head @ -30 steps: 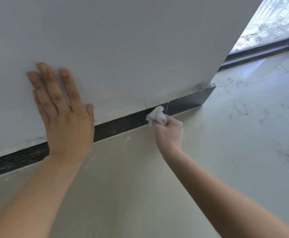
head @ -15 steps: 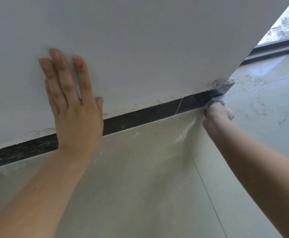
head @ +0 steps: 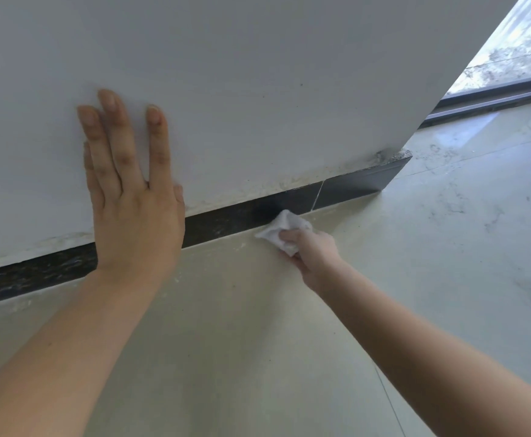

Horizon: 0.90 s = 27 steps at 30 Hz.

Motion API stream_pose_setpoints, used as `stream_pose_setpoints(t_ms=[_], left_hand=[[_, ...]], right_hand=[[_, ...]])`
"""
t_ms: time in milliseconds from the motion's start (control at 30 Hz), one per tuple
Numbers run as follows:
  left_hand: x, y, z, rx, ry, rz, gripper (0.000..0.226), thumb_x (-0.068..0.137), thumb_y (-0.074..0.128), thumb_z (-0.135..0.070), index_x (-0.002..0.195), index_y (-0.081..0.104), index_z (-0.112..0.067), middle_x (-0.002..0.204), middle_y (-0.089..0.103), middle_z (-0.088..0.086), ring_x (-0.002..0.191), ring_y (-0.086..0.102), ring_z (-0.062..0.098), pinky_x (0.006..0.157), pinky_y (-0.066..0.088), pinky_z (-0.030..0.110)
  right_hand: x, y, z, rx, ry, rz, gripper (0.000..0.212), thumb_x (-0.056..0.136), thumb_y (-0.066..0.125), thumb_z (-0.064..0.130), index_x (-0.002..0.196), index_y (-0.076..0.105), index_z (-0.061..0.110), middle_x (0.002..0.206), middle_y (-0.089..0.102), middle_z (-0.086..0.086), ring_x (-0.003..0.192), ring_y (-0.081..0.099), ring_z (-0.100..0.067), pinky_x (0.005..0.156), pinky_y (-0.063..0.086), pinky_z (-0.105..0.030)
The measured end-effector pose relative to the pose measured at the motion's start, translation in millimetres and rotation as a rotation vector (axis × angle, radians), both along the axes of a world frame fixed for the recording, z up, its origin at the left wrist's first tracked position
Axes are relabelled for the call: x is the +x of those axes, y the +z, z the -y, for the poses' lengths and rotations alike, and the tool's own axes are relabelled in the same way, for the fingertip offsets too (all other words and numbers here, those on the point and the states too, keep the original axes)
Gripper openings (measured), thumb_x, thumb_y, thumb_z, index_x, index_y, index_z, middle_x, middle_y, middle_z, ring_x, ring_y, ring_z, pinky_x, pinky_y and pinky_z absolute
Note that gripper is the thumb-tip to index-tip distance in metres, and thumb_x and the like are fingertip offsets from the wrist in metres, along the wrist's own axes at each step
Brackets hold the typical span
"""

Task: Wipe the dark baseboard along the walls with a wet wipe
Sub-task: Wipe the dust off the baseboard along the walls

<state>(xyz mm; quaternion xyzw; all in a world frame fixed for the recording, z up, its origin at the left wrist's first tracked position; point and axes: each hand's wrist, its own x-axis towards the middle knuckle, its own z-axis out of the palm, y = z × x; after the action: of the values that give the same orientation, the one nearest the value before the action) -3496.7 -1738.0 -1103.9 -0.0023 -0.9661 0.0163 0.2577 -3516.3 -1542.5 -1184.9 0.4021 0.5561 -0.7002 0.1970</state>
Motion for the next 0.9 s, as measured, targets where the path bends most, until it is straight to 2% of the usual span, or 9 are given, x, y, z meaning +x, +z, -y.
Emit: stream_pose_setpoints(t_ms=[133, 200, 300, 367, 467, 567, 700, 800, 900], left_hand=[[6, 5, 6, -0.043, -0.020, 0.020, 0.089, 0.089, 0.059, -0.013, 0.152, -0.003, -0.012, 0.152, -0.001, 0.033, 0.140, -0.002, 0.049, 0.114, -0.008, 0.046], [7, 6, 6, -0.042, -0.020, 0.028, 0.091, 0.087, 0.060, -0.013, 0.152, -0.005, -0.013, 0.153, -0.004, 0.030, 0.140, -0.006, 0.046, 0.114, -0.012, 0.043], [8, 9, 8, -0.041, -0.032, 0.051, 0.095, 0.085, 0.063, -0.014, 0.152, -0.005, -0.014, 0.154, -0.007, 0.027, 0.141, -0.009, 0.042, 0.114, -0.015, 0.041], [13, 12, 11, -0.050, -0.047, 0.072, 0.095, 0.084, 0.063, -0.013, 0.152, -0.002, -0.015, 0.155, -0.011, 0.020, 0.141, -0.013, 0.036, 0.114, -0.017, 0.040], [18, 14, 14, -0.057, -0.059, 0.112, 0.097, 0.081, 0.064, -0.012, 0.152, -0.001, -0.016, 0.155, -0.021, 0.007, 0.142, -0.023, 0.028, 0.114, -0.015, 0.041], [21, 17, 22, -0.097, -0.067, 0.150, 0.101, 0.077, 0.066, -0.013, 0.152, -0.001, -0.017, 0.151, -0.033, 0.000, 0.140, -0.029, 0.020, 0.113, -0.016, 0.042], [26, 23, 32, -0.141, -0.074, 0.191, 0.104, 0.071, 0.068, -0.010, 0.152, 0.003, -0.017, 0.154, -0.027, -0.002, 0.143, -0.021, 0.018, 0.113, -0.020, 0.039], [30, 27, 31, -0.150, -0.066, 0.197, 0.103, 0.072, 0.066, -0.011, 0.152, 0.001, -0.017, 0.154, -0.027, -0.001, 0.143, -0.021, 0.020, 0.112, -0.020, 0.039], [36, 31, 37, -0.125, -0.010, 0.175, 0.104, 0.074, 0.065, -0.012, 0.152, -0.003, -0.019, 0.151, -0.031, 0.002, 0.140, -0.028, 0.022, 0.110, -0.023, 0.037]], right_hand=[[-15, 6, -36, 0.164, -0.334, -0.165, 0.027, 0.080, 0.060, -0.003, 0.102, 0.064, 0.011, 0.072, 0.045, 0.006, 0.072, 0.050, -0.018, 0.088, 0.052, -0.033], [-23, 10, -32, 0.241, -0.356, -0.253, 0.025, 0.075, 0.056, 0.000, 0.067, 0.053, 0.024, 0.062, 0.036, 0.010, 0.068, 0.039, -0.015, 0.077, 0.047, -0.026], [-29, 21, -4, 0.331, -0.372, -0.294, 0.042, 0.075, 0.057, 0.001, 0.041, 0.037, 0.016, 0.050, 0.033, 0.010, 0.049, 0.030, -0.011, 0.052, 0.032, -0.024], [-20, 27, 25, 0.388, -0.372, -0.254, 0.045, 0.079, 0.058, 0.004, 0.045, 0.034, 0.019, 0.049, 0.035, 0.006, 0.045, 0.031, -0.012, 0.050, 0.030, -0.026], [2, 23, 68, 0.405, -0.253, -0.260, 0.034, 0.086, 0.057, 0.011, 0.054, 0.046, 0.017, 0.057, 0.047, 0.001, 0.054, 0.042, -0.016, 0.058, 0.038, -0.027], [24, 19, 94, 0.361, 0.038, -0.297, 0.027, 0.088, 0.053, 0.013, 0.061, 0.052, 0.010, 0.057, 0.046, 0.000, 0.052, 0.039, -0.013, 0.050, 0.032, -0.022], [40, 17, 79, 0.377, 0.346, -0.384, 0.025, 0.086, 0.052, 0.015, 0.065, 0.055, 0.002, 0.055, 0.039, 0.000, 0.047, 0.028, -0.011, 0.046, 0.022, -0.022], [35, 13, 46, 0.429, 0.129, -0.316, 0.028, 0.087, 0.057, 0.015, 0.059, 0.052, 0.015, 0.053, 0.045, 0.004, 0.051, 0.041, -0.012, 0.050, 0.032, -0.023], [18, 10, 19, 0.434, -0.218, -0.254, 0.017, 0.084, 0.052, 0.007, 0.074, 0.054, 0.021, 0.073, 0.055, -0.001, 0.069, 0.054, -0.019, 0.061, 0.044, -0.030]])
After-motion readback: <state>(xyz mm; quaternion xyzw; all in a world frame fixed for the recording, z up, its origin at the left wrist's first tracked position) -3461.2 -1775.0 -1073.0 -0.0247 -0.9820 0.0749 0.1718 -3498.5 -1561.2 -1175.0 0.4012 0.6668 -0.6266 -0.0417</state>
